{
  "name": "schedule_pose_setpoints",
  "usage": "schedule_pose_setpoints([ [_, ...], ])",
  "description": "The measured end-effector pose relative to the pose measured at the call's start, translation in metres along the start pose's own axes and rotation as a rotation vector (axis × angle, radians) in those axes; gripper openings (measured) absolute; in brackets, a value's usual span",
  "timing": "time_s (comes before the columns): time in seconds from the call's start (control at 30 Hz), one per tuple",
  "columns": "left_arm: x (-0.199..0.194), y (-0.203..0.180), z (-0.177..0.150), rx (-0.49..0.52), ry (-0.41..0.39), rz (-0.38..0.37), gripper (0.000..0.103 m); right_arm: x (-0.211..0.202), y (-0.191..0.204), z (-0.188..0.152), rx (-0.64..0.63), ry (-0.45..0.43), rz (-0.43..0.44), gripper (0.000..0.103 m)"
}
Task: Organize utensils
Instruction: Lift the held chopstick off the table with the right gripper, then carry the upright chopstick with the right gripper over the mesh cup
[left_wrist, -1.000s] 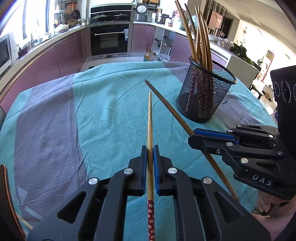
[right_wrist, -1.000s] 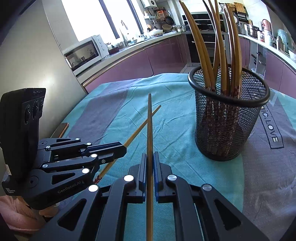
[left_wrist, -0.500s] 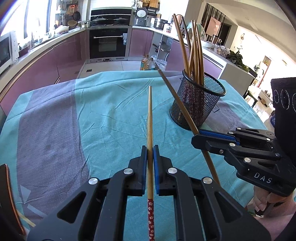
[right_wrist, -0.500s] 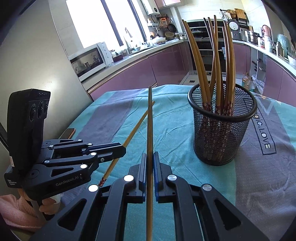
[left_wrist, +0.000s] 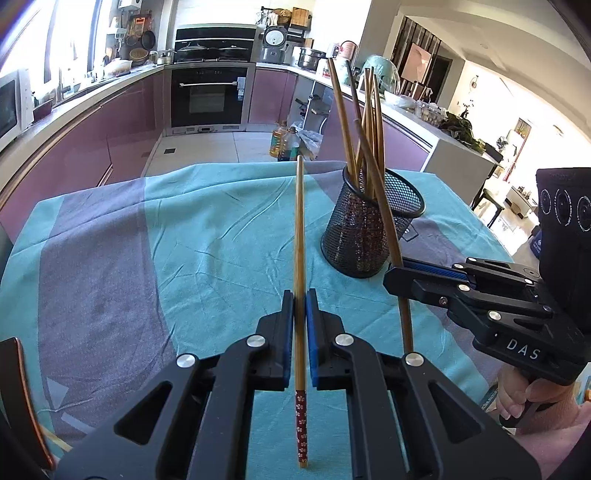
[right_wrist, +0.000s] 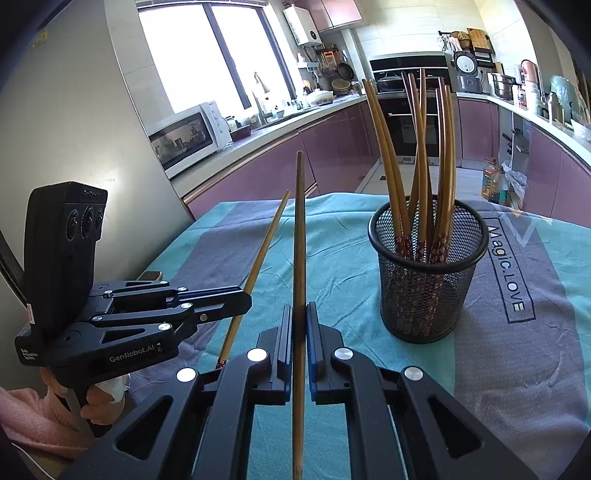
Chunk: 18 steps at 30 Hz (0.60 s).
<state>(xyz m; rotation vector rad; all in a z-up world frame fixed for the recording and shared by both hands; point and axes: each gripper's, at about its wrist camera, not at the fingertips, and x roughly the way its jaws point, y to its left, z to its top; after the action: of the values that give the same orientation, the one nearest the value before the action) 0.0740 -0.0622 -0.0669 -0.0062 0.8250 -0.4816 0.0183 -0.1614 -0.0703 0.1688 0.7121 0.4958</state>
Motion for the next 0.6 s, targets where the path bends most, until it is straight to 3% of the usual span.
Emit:
schedule_pose_setpoints([
  [0.6,-0.013,-0.002,0.011,-0.004,-0.012,-0.028,0.007,-0.012,0.001,0.011,0.007,-0.041,0.008,0.006],
])
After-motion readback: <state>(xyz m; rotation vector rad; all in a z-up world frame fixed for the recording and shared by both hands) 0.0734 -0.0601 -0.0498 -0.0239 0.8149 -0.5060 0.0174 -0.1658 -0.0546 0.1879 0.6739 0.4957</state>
